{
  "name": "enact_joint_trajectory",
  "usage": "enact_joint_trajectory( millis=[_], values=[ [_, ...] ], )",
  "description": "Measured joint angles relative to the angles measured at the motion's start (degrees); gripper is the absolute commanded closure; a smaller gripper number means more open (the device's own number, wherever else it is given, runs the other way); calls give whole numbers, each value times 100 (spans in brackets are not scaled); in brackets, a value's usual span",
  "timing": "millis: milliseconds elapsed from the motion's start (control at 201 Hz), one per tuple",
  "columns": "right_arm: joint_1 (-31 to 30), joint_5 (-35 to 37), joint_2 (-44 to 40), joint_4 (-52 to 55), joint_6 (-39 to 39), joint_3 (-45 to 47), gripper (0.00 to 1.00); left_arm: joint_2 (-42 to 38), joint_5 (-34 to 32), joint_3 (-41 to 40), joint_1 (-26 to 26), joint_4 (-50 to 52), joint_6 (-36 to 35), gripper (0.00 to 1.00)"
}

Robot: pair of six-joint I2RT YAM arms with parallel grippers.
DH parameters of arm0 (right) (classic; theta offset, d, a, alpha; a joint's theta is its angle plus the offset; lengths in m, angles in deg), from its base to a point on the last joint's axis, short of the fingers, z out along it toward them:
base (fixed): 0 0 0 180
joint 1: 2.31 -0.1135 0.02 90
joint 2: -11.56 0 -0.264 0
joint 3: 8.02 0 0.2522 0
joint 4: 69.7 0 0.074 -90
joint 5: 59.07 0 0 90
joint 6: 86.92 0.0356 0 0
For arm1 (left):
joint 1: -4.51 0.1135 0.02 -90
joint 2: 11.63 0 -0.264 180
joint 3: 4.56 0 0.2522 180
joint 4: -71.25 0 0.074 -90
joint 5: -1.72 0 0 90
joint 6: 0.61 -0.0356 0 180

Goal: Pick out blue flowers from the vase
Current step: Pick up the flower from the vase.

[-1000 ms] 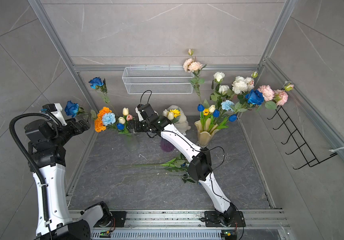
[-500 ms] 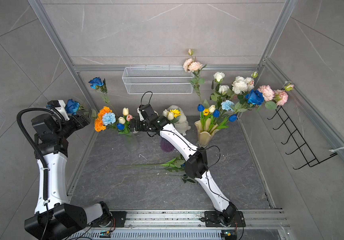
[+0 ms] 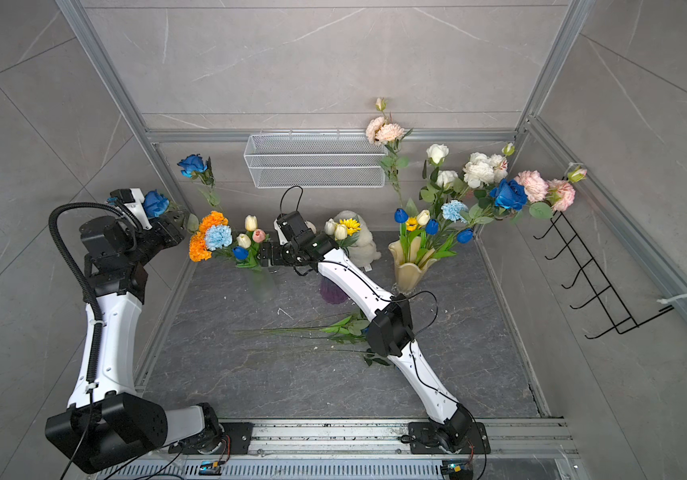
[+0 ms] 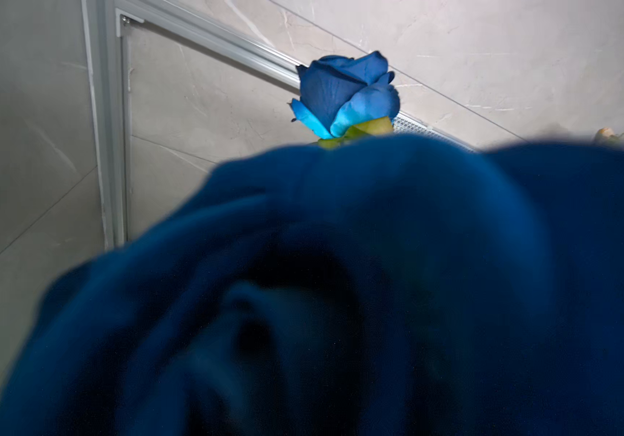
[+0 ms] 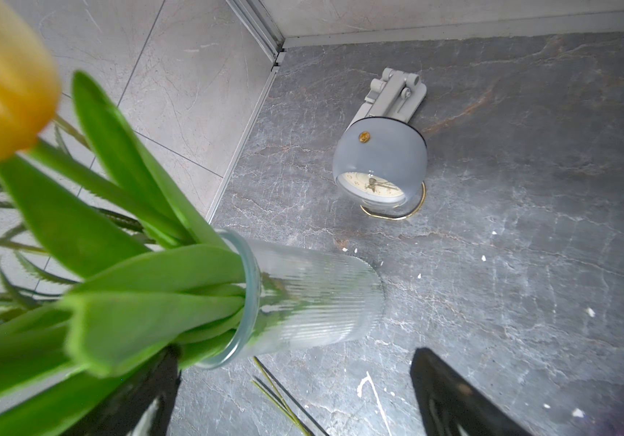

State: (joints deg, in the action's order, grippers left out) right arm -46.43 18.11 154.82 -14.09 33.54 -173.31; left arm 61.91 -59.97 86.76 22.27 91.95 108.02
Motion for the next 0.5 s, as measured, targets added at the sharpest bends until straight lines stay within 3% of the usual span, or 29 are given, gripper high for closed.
enact_joint_trajectory(
  millis=[149,214,398,498],
  values=[
    [0,-11,118,22,0,-42,3,0,-96,70,-26,-111,-50,72],
    [0,-15,170,24,2,-63,4,0,-116,142,-26,-125,-57,79],
    [0,-50,254,39,4,-136,4,2,-46,352,-26,-245,-63,78],
    [0,-52,258,39,2,-138,4,7,74,542,-44,-264,-13,91]
  ],
)
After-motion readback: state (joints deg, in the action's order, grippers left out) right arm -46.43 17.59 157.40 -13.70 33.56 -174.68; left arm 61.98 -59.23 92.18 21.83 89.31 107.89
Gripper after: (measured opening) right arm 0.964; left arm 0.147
